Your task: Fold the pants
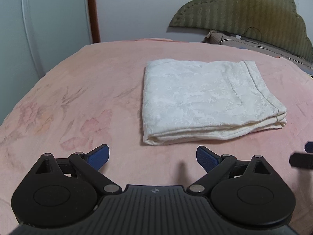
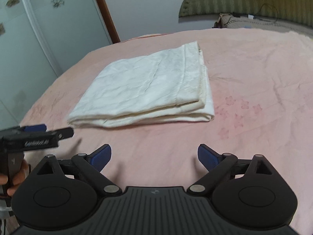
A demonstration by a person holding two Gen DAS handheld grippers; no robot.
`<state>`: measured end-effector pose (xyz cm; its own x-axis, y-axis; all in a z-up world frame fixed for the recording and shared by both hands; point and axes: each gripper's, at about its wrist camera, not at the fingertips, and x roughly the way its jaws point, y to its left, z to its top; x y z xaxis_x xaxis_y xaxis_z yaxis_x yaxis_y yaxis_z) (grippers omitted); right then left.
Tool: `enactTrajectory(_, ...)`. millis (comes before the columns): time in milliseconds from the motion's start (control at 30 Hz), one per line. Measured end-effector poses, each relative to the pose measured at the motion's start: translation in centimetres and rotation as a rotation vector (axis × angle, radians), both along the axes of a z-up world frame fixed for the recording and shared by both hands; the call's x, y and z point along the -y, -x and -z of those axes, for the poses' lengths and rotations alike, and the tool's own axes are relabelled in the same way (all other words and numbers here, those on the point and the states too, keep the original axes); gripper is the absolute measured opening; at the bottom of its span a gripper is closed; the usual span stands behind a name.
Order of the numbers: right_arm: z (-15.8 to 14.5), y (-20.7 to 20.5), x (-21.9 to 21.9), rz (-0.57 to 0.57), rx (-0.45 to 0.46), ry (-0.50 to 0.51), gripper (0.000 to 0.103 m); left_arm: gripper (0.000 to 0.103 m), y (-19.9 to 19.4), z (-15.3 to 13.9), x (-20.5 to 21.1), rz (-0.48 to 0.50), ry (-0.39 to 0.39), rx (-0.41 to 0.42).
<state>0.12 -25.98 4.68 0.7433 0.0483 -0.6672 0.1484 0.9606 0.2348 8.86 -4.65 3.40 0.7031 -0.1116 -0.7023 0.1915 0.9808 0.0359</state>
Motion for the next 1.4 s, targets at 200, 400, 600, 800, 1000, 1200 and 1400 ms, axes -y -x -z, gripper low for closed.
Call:
enactTrajectory(200, -1.2, 1.7, -4.0, -0.064, -0.047, 0.104, 0.096, 0.098, 1.5, -0.2, 0.6, 0.010, -0.030, -0.010)
enactTrajectory(400, -3.0, 3.8, -3.6, -0.106, 0.041, -0.149, 0.103, 0.098, 2.8, -0.1, 0.8, 0.020, -0.023, -0.042)
enactTrajectory(600, -1.3, 2.8, -3.2, 0.052, -0.031, -0.075, 0.103, 0.098, 3.6, -0.1, 0.9, 0.010, -0.010, -0.058)
enactTrajectory(800, 0.5, 2.4, -4.3, 0.064, -0.023, 0.074, 0.103, 0.098, 3.7, 0.2, 1.1, -0.010, -0.009, -0.069)
enactTrajectory(1000, 2.3, 1.4, -3.5, 0.086, -0.046, 0.087, 0.103, 0.098, 3.8, 0.9, 1.4, -0.014, -0.042, -0.043)
enactTrajectory(1200, 4.0, 0.7, -3.0, 0.125, -0.072, 0.102, 0.103, 0.098, 3.8, 2.6, 1.9, -0.003, -0.044, -0.028)
enactTrajectory(1400, 4.5, 0.5, -3.3, 0.130, -0.056, 0.145, 0.103, 0.103, 3.8, 3.3, 1.9, -0.029, -0.054, 0.009)
